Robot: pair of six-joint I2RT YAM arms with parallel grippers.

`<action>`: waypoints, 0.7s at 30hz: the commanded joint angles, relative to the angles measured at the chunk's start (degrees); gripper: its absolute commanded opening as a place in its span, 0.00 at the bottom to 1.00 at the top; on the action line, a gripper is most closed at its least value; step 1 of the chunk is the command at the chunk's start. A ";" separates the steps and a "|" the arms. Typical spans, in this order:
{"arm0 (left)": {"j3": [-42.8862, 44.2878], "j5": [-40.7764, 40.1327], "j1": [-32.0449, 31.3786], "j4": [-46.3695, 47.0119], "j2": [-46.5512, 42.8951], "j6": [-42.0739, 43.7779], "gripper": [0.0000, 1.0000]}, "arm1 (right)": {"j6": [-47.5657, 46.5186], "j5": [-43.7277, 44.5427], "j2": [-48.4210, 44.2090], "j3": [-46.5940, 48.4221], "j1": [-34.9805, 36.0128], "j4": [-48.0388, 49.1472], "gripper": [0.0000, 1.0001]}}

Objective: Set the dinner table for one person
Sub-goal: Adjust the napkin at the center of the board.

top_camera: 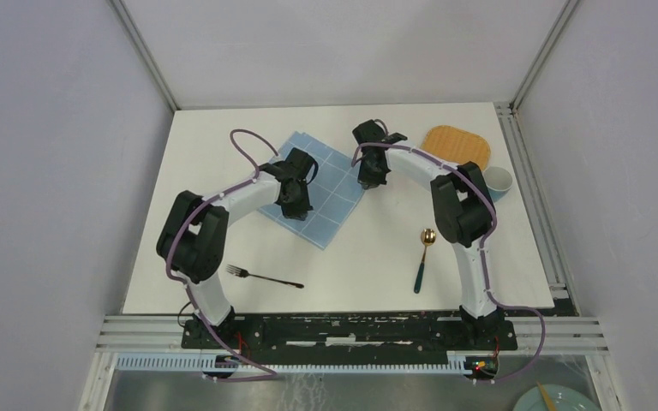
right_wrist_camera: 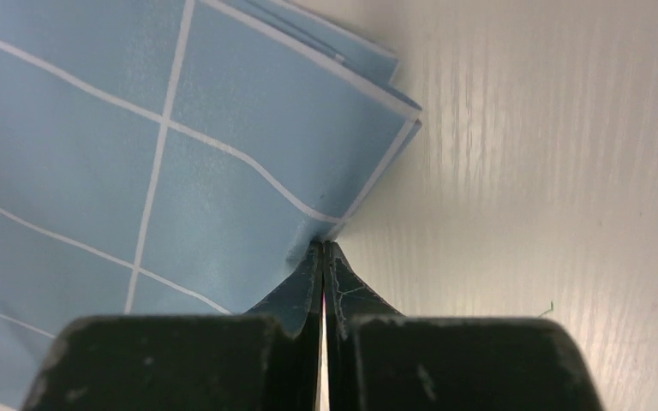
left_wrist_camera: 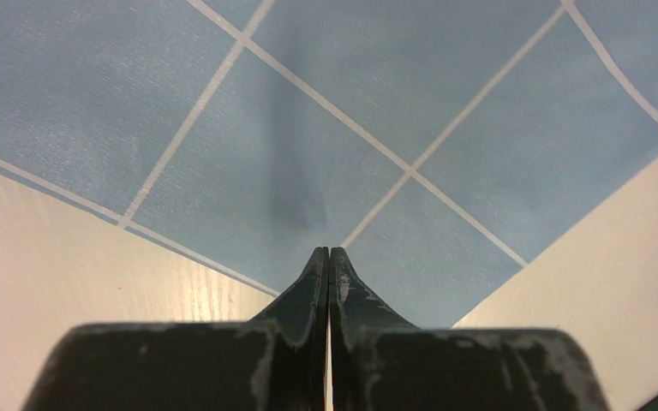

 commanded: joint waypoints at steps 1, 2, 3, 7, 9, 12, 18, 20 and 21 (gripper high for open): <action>0.04 1.34 -1.73 -0.79 -3.27 -2.93 0.02 | -0.90 1.21 3.05 6.03 -0.85 -0.85 0.00; 0.09 1.55 -2.12 -0.78 -3.21 -3.20 0.02 | -1.09 1.12 3.90 7.11 -0.95 -1.07 0.00; 0.03 1.44 -2.58 -0.75 -3.20 -3.60 0.02 | -1.30 1.03 4.74 8.41 -0.98 -1.23 0.00; -0.04 0.68 -4.73 -0.23 -3.13 -4.89 0.02 | -2.28 0.44 8.71 14.32 -1.08 -3.58 0.00; 0.30 -0.62 -5.38 0.10 -3.49 -4.89 0.02 | -2.59 0.05 8.66 14.67 -1.13 -3.00 0.00; 1.43 -4.27 -5.37 -0.36 -4.28 -3.38 0.02 | -3.09 0.00 6.67 12.13 -1.14 -1.42 0.00; 1.87 -13.84 -4.84 2.65 -6.80 -0.16 0.02 | -5.39 -0.63 -3.92 -1.30 -0.93 5.62 0.00; 0.88 -16.77 -3.87 4.74 -8.11 0.62 0.02 | -5.67 -1.01 -9.35 -7.48 -0.73 9.67 0.00; 0.56 -17.22 -2.75 5.63 -8.39 1.26 0.02 | -5.93 -1.49 -11.70 -9.97 -0.61 11.14 0.00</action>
